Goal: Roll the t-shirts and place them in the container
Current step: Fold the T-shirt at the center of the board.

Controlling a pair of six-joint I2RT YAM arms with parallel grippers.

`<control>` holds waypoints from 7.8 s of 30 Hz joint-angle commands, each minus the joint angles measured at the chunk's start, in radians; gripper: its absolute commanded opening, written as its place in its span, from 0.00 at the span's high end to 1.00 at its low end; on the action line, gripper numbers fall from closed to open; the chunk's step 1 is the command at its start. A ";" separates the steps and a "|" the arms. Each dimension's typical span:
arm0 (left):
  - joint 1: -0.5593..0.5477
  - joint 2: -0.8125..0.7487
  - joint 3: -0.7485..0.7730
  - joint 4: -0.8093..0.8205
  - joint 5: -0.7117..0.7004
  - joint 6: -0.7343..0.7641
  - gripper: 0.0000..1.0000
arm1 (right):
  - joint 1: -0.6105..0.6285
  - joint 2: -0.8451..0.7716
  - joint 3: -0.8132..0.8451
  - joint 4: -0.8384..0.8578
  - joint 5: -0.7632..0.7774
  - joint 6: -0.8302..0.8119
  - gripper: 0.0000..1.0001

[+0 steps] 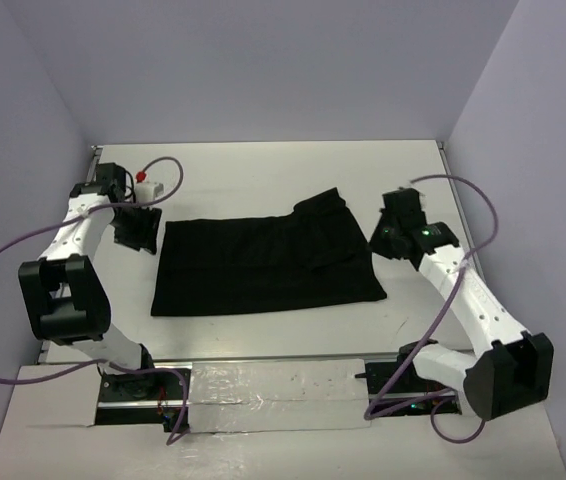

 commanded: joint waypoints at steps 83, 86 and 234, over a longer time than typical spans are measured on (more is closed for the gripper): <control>0.015 0.381 0.265 0.295 0.287 -0.231 1.00 | -0.080 1.090 0.950 0.117 -0.326 -0.124 1.00; 0.016 0.306 0.254 0.274 0.301 -0.170 1.00 | -0.079 0.984 0.829 0.132 -0.300 -0.164 1.00; 0.009 0.014 -0.036 0.043 0.162 0.183 1.00 | 0.104 0.103 -0.097 0.100 -0.319 0.020 1.00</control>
